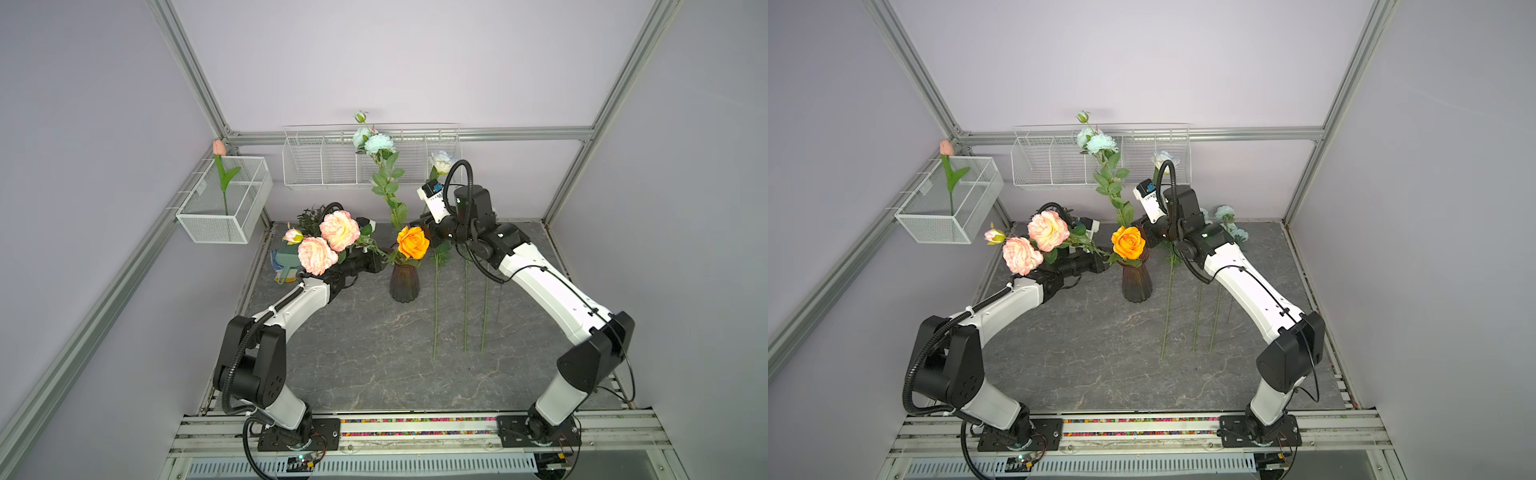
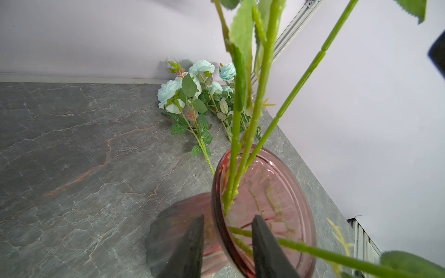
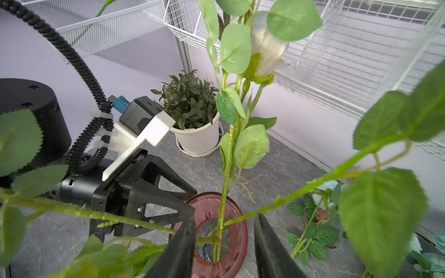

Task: Pick out blue flowers from the vase
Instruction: Pick up the flower from the vase.

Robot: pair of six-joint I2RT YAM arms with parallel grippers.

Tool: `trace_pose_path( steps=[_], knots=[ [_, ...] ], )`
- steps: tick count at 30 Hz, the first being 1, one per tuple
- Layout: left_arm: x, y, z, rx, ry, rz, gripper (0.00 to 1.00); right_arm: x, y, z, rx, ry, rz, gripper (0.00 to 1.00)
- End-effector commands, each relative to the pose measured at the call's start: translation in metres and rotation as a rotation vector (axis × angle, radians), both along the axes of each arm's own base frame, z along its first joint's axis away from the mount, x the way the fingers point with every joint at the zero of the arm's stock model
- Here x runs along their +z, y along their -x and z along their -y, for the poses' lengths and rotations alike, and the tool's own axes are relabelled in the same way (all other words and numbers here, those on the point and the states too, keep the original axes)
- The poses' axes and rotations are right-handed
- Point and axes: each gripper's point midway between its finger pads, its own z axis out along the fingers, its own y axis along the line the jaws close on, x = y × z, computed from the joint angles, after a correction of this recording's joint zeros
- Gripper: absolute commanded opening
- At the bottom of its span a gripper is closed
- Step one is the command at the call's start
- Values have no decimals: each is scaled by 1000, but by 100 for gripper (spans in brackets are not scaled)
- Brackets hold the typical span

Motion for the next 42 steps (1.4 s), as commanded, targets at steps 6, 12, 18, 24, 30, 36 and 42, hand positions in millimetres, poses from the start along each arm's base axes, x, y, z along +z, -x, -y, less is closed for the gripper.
trace_pose_path(
  steps=[6, 12, 18, 24, 30, 36, 42],
  knots=[
    [-6, 7, -4, -3, -17, -25, 36, -22, -32, -24, 25, 42, -7, 42],
    [-4, 8, -6, -1, -28, -19, 36, -28, -49, -35, 25, 38, -11, 43],
    [-3, 9, -7, 3, -30, -18, 36, -34, -57, -42, 28, 31, -23, 45],
    [-4, 9, -7, 3, -35, -21, 36, -45, -65, -44, 14, 37, -30, 46],
    [1, 8, -6, 0, -36, -11, 36, -59, -78, -51, -2, 32, -47, 47],
    [-3, 9, -9, 7, -51, -15, 36, -63, -84, -56, -6, 20, -57, 42],
    [-6, 9, -10, 11, -52, -18, 36, -57, -82, -52, -11, 19, -49, 19]
  ],
)
